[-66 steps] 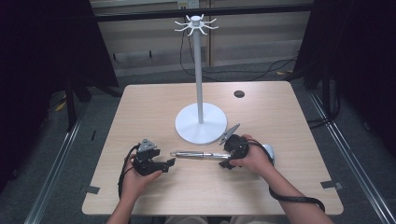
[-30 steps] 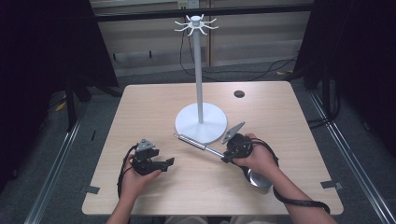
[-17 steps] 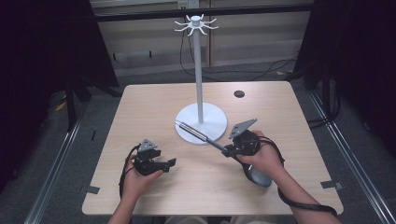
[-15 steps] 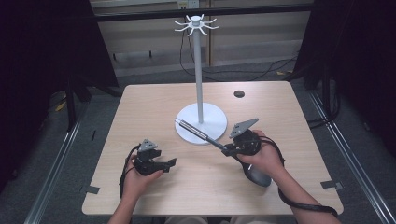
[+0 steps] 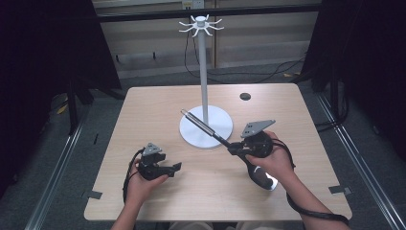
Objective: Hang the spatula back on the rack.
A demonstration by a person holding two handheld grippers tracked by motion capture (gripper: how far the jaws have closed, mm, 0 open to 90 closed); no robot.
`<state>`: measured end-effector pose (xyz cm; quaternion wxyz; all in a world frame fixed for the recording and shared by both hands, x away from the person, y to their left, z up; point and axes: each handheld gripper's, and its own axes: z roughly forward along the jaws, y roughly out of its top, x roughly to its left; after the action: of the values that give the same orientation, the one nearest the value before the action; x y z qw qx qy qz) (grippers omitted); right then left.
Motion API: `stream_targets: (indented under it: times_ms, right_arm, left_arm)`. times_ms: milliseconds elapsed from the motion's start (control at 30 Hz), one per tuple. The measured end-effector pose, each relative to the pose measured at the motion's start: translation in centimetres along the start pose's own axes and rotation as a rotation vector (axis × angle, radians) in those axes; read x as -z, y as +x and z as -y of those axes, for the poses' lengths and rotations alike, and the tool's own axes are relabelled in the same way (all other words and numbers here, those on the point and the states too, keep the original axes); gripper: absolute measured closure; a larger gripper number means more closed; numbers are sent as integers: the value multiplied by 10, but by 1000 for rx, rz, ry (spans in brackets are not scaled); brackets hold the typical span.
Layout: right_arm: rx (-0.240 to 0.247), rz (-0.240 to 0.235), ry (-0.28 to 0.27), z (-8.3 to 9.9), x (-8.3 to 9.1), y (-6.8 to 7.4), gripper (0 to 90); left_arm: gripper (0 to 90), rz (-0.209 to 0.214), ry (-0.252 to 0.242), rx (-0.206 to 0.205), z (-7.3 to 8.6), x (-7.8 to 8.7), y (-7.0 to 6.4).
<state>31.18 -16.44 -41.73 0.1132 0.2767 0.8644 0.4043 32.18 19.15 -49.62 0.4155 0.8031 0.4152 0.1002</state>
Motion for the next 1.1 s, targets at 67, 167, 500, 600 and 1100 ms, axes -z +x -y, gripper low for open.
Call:
stream_targets:
  times_ms: [67,167,500,600,1100]
  right_arm:
    - [-11,2,-16,0,3,-1,763]
    - [-9,4,-38,-1,6,-1,763]
    - [-29,9,-90,-6,19,-2,763]
    - [-45,7,-108,-7,22,-4,763]
    - [-54,52,-189,-18,43,-8,763]
  left_arm:
    - [196,-5,1,-5,0,-1,0]
    - [193,-2,2,-5,0,-1,-1]
    - [173,-7,0,-18,0,-2,-2]
    - [159,-2,-4,-17,1,-2,-2]
    - [114,-17,-12,-19,2,-1,0]
